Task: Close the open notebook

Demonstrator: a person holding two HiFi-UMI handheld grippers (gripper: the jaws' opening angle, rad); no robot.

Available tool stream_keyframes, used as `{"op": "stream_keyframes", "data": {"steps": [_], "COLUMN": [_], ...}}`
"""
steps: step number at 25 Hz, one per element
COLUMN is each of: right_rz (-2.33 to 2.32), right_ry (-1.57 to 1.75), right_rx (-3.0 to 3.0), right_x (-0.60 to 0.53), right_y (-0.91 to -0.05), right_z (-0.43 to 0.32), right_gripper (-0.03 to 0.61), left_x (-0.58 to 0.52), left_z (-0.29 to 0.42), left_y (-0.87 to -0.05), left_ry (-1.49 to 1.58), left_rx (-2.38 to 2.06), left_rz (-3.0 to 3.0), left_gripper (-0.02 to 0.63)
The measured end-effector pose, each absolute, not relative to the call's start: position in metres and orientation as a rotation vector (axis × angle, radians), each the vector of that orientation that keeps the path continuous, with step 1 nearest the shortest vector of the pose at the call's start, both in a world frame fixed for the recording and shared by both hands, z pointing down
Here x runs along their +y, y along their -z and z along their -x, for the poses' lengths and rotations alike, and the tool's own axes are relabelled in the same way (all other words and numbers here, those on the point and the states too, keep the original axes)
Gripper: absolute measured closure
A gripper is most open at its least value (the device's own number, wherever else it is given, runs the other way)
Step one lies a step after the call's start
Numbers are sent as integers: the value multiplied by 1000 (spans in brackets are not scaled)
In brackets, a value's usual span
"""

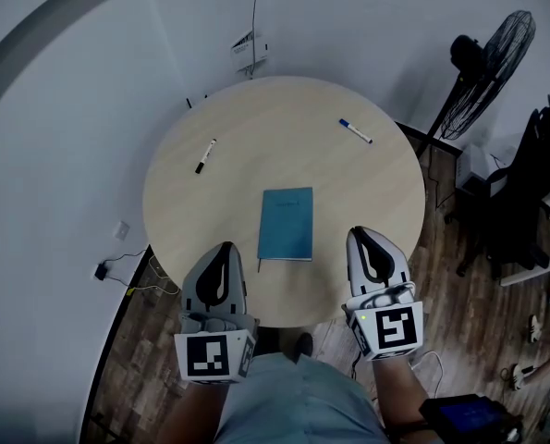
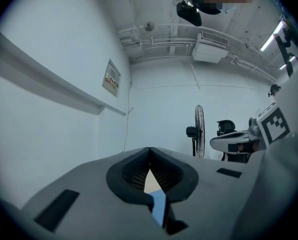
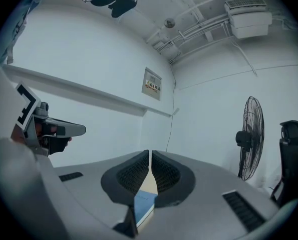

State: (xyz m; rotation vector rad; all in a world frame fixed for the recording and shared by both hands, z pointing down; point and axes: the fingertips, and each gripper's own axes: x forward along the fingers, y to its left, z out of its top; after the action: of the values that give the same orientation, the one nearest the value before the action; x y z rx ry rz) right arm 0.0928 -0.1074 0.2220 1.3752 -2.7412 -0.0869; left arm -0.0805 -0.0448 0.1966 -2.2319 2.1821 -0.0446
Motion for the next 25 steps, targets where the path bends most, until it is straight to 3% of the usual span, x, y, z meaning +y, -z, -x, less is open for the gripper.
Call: {"op": "stream_keyframes", "data": {"steps": [25], "right_rz": [-1403], "right_ry": [90], "right_rx": [-2715], "right_x": [-105], "right_y": [-221], "right_z": [-107], "right_gripper": [531], "left_x": [-48], "left_z": [61], "left_y": [-197], "left_ry": [70], "left_rx": [2145], "left_rz": [2247], "left_gripper": [595]}}
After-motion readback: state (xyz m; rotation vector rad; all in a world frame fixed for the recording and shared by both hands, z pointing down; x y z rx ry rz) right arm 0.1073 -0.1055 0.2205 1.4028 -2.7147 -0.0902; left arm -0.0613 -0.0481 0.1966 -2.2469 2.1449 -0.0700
